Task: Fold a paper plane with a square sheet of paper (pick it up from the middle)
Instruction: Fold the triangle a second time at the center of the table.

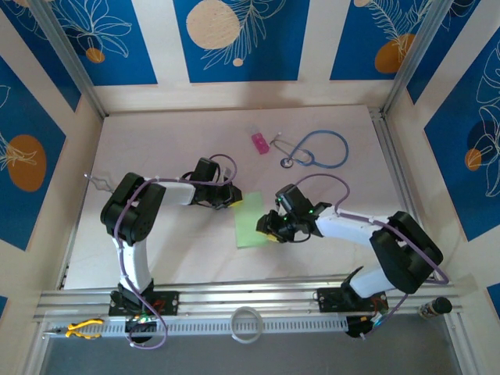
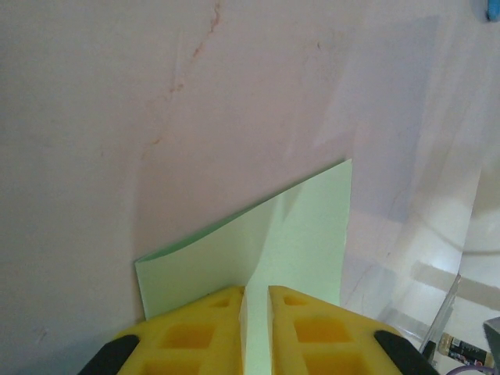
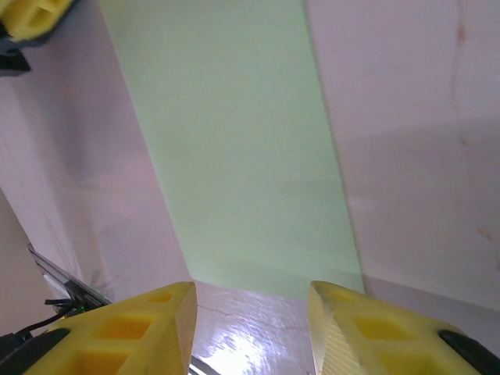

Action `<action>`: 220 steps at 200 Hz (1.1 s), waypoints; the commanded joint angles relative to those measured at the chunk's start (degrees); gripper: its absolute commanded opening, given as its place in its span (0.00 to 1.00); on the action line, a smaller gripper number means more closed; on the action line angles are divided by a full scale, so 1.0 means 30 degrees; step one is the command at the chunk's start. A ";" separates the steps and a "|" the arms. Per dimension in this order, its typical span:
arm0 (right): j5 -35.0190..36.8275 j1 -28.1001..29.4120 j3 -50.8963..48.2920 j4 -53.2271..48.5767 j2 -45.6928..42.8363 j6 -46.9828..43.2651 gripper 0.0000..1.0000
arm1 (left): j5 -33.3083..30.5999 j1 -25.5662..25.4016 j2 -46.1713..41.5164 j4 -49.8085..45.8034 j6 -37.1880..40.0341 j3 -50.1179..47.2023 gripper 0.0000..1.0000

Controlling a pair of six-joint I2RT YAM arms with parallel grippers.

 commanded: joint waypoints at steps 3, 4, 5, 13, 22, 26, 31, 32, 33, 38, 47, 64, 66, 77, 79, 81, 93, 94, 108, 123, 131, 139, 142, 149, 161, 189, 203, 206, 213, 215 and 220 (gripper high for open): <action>-0.0327 0.0334 -0.0882 -0.0177 0.0084 0.0536 0.43 | -0.0446 0.0169 0.0645 -0.1076 0.0004 -0.0298 0.17; -0.0342 0.0361 -0.0902 -0.0149 0.0094 0.0551 0.43 | -0.0452 0.0184 0.0642 -0.1083 0.0004 -0.0288 0.17; -0.0335 0.0375 -0.0897 -0.0150 0.0085 0.0545 0.43 | -0.0440 0.0191 0.0655 -0.1087 0.0004 -0.0283 0.17; -0.0270 0.0472 -0.0884 -0.0141 0.0222 0.0542 0.43 | -0.0445 0.0174 0.0639 -0.1091 0.0004 -0.0253 0.17; -0.0326 0.0507 -0.0833 -0.0143 0.0404 0.0514 0.42 | -0.0456 0.0172 0.0668 -0.1114 0.0004 -0.0245 0.17; -0.0302 0.0491 -0.0802 -0.0164 0.0480 0.0511 0.42 | -0.0419 0.0169 0.0675 -0.1118 0.0004 -0.0221 0.17; -0.0273 0.0505 -0.0802 -0.0154 0.0554 0.0554 0.42 | -0.0429 0.0183 0.0673 -0.1117 0.0004 -0.0167 0.17; -0.0256 0.0505 -0.0803 -0.0152 0.0564 0.0546 0.42 | -0.0429 0.0176 0.0670 -0.1119 0.0004 -0.0164 0.17; -0.0248 0.0505 -0.0789 -0.0166 0.0598 0.0542 0.42 | -0.0429 0.0172 0.0669 -0.1120 0.0004 -0.0162 0.17; -0.0187 0.0505 -0.0775 -0.0202 0.0682 0.0588 0.42 | -0.0423 0.0169 0.0669 -0.1120 0.0004 -0.0168 0.17; -0.0080 0.0531 -0.0794 -0.0167 0.0795 0.0625 0.42 | -0.0427 0.0169 0.0668 -0.1126 0.0005 -0.0169 0.17; -0.0100 0.0506 -0.0960 0.0583 0.0981 0.0742 0.42 | -0.0429 0.0187 0.0662 -0.1149 0.0004 -0.0168 0.17; -0.0117 0.0505 -0.0960 0.0692 0.1005 0.0757 0.42 | -0.0429 0.0181 0.0666 -0.1150 0.0004 -0.0162 0.17; -0.0192 0.0505 -0.0981 0.1374 0.1107 0.0787 0.42 | -0.0425 0.0169 0.0667 -0.1118 0.0004 -0.0199 0.17; -0.0184 0.0505 -0.1002 0.1527 0.1102 0.0798 0.42 | -0.0413 0.0169 0.0682 -0.1120 0.0004 -0.0207 0.17; -0.0182 0.0498 -0.1008 0.1631 0.1116 0.0823 0.42 | -0.0425 0.0176 0.0693 -0.1105 0.0004 -0.0216 0.17; -0.0210 0.0455 -0.0974 0.2253 0.1194 0.0838 0.42 | -0.0376 0.0176 0.0686 -0.1069 -0.0010 -0.0237 0.17; -0.0210 0.0451 -0.0962 0.2282 0.1191 0.0834 0.42 | -0.0388 0.0172 0.0691 -0.1065 -0.0018 -0.0228 0.17; -0.0240 0.0367 -0.0972 0.2832 0.1160 0.0860 0.42 | -0.0375 0.0171 0.0668 -0.1062 -0.0027 -0.0263 0.17; -0.0453 0.0175 -0.1030 0.3398 0.1130 0.0846 0.42 | -0.0374 0.0170 0.0636 -0.1062 -0.0029 -0.0263 0.17; -0.0545 0.0074 -0.0990 0.3512 0.1138 0.0845 0.42 | -0.0395 0.0169 0.0665 -0.1062 -0.0025 -0.0276 0.17; -0.0613 0.0015 -0.1006 0.3643 0.1094 0.0736 0.42 | -0.0387 0.0169 0.0656 -0.1040 -0.0046 -0.0251 0.17; -0.0590 0.0008 -0.1005 0.3682 0.1067 0.0709 0.42 | -0.0361 0.0169 0.0659 -0.1044 -0.0054 -0.0256 0.17; -0.0514 0.0007 -0.0967 0.3637 0.0946 0.0602 0.42 | -0.0344 0.0170 0.0678 -0.1033 -0.0054 -0.0252 0.17; -0.0609 -0.0051 -0.0950 0.3777 0.0796 0.0330 0.42 | -0.0317 0.0182 0.0697 -0.1003 -0.0063 -0.0249 0.17; -0.1142 -0.0376 -0.0628 0.4024 0.1029 -0.0363 0.43 | -0.0280 0.0169 0.0749 -0.1060 0.0004 -0.0109 0.17; -0.1602 -0.0644 -0.0418 0.4240 0.1257 -0.0802 0.44 | -0.0210 0.0169 0.0781 -0.1047 0.0004 -0.0092 0.17; -0.1666 -0.0686 -0.0357 0.4255 0.1296 -0.0926 0.44 | -0.0204 0.0180 0.0785 -0.1034 0.0011 -0.0086 0.17; -0.1802 -0.0779 -0.0162 0.4198 0.1378 -0.1259 0.45 | -0.0175 0.0175 0.0763 -0.1032 0.0004 -0.0121 0.17; -0.1817 -0.0804 -0.0124 0.4174 0.1390 -0.1354 0.45 | -0.0175 0.0185 0.0758 -0.1032 0.0004 -0.0121 0.17; -0.1849 -0.0862 -0.0011 0.4052 0.1436 -0.1597 0.45 | -0.0165 0.0174 0.0794 -0.1032 0.0004 -0.0110 0.17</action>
